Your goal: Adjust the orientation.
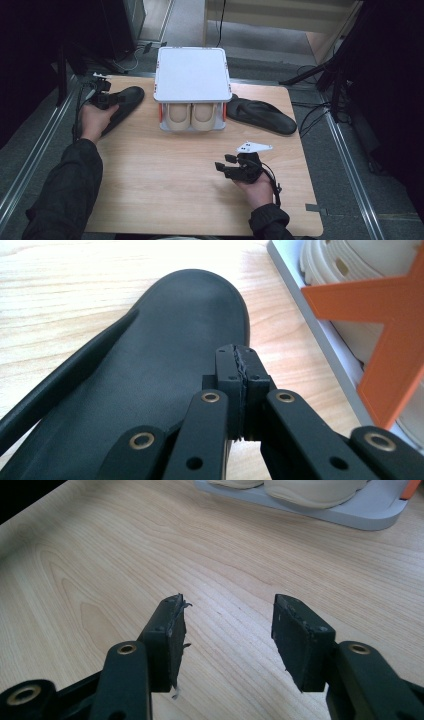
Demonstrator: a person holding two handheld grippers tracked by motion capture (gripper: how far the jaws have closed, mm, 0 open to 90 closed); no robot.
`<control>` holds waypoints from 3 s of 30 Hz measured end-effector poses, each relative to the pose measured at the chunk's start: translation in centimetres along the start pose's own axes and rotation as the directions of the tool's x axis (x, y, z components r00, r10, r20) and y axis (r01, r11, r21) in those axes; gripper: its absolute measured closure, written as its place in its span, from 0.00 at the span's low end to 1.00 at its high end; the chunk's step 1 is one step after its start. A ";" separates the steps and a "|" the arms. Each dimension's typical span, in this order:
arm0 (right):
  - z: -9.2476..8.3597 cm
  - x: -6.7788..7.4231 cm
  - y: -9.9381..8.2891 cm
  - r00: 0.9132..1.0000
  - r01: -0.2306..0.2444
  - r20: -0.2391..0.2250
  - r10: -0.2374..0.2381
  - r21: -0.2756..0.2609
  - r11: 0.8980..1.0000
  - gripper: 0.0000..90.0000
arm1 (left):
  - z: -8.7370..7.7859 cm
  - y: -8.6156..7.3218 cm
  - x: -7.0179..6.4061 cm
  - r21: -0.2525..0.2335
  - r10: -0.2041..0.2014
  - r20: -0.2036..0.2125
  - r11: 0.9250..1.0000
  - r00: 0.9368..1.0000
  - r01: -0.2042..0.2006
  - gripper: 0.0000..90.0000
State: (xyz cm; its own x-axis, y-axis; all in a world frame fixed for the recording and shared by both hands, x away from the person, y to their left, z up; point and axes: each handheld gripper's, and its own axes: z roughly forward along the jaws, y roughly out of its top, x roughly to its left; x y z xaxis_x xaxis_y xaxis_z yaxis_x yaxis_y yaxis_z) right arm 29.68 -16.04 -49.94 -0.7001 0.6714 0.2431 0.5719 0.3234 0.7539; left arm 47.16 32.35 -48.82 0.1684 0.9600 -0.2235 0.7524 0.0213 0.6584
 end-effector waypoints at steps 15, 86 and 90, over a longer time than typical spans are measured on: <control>0.2 0.1 0.0 1.000 0.004 -0.006 -0.004 0.003 1.000 0.53 | 0.1 -0.6 -0.8 0.032 0.048 -0.001 0.998 0.999 -0.048 1.00; 2.0 0.2 2.1 0.998 0.035 -0.050 -0.035 0.004 0.999 0.53 | -7.9 -10.9 -4.7 0.075 0.105 0.123 0.991 0.987 -0.114 1.00; 2.1 0.2 2.3 0.998 0.039 -0.052 -0.039 0.005 0.999 0.53 | -8.7 -10.6 -4.6 0.059 0.096 0.123 0.993 0.988 -0.104 1.00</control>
State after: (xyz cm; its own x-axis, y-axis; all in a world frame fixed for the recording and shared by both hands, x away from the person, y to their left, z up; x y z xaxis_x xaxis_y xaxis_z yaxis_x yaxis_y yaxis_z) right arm 31.75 -13.76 -49.50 -0.7430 0.6228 0.2452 0.5464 0.3528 0.7596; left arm 32.89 30.15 -48.58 0.3174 0.9158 -0.2459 0.7668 -0.0953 0.6348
